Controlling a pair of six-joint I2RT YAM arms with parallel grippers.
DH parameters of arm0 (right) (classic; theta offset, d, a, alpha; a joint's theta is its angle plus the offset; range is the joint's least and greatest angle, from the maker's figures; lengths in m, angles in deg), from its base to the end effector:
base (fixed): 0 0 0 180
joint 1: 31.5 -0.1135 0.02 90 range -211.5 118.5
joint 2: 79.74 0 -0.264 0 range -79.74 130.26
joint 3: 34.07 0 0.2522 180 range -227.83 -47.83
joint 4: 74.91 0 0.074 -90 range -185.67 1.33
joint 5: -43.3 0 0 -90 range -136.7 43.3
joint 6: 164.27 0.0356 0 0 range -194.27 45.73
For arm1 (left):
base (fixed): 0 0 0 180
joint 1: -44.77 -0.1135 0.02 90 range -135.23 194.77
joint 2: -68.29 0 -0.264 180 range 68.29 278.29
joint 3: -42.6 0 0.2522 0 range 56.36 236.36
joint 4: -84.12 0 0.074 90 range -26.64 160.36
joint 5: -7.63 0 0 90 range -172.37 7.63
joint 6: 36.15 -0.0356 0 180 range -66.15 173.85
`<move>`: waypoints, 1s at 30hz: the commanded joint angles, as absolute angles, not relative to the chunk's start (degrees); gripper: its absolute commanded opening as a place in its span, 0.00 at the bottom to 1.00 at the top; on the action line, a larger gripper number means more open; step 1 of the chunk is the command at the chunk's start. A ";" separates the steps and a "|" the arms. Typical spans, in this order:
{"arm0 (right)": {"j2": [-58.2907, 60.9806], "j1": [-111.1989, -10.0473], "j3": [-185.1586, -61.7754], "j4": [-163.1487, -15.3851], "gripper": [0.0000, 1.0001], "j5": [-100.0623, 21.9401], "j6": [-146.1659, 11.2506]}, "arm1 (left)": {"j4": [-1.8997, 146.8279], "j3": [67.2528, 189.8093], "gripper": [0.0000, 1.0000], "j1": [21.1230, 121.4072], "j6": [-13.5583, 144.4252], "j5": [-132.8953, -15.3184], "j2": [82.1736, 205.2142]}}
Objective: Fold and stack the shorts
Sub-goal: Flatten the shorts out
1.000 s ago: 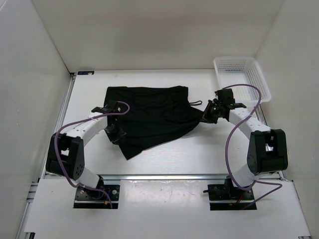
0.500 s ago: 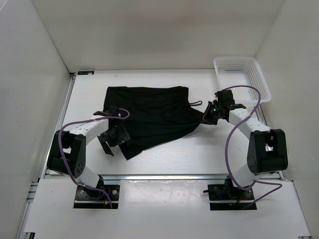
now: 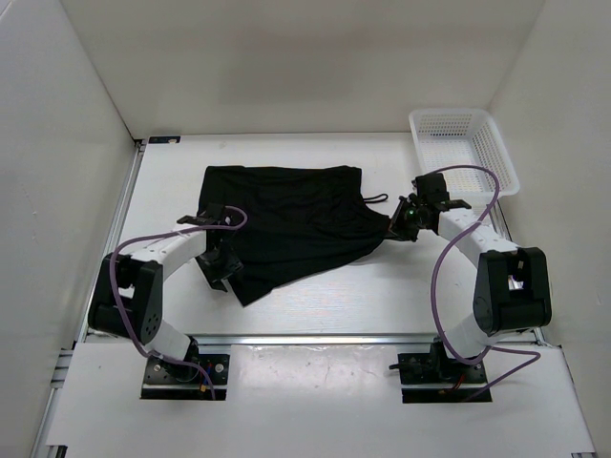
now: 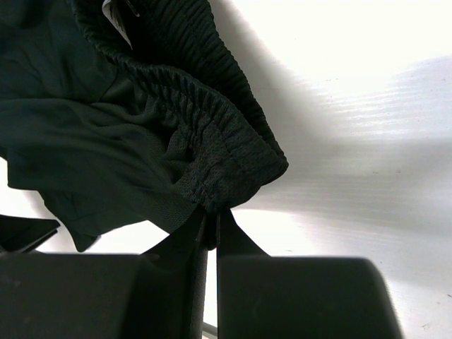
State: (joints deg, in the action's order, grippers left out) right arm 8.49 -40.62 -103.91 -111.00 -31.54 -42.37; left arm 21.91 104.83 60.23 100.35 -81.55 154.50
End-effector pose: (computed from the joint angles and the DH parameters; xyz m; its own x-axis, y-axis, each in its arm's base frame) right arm 0.3087 0.0590 0.2096 -0.8424 0.3814 -0.3808 0.1674 0.8568 0.4877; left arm 0.2314 -0.0645 0.1651 -0.8560 -0.5158 -0.0354 -0.5135 0.8561 -0.0580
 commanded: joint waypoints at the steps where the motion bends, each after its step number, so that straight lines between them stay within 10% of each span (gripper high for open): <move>1: 6.92 -40.81 -103.38 -110.38 0.00 -30.97 -43.25 | 23.69 106.90 0.57 59.97 100.00 -82.54 155.64; 7: 6.92 -40.81 -103.38 -110.38 0.00 -30.97 -43.25 | 25.44 106.90 0.56 59.97 99.38 -81.40 157.41; 21: 6.92 -40.81 -102.85 -110.38 0.00 -30.97 -43.25 | 23.70 105.23 0.11 59.97 99.91 -81.40 152.57; 30: 6.92 -40.81 -104.08 -110.38 0.00 -30.97 -43.25 | 14.29 110.41 0.11 58.83 99.91 -85.70 145.46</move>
State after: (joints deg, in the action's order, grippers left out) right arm 8.49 -40.64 -103.16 -111.02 -31.54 -42.37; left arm 18.22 106.58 59.90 99.85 -82.69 148.86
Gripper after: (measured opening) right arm 0.035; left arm 0.137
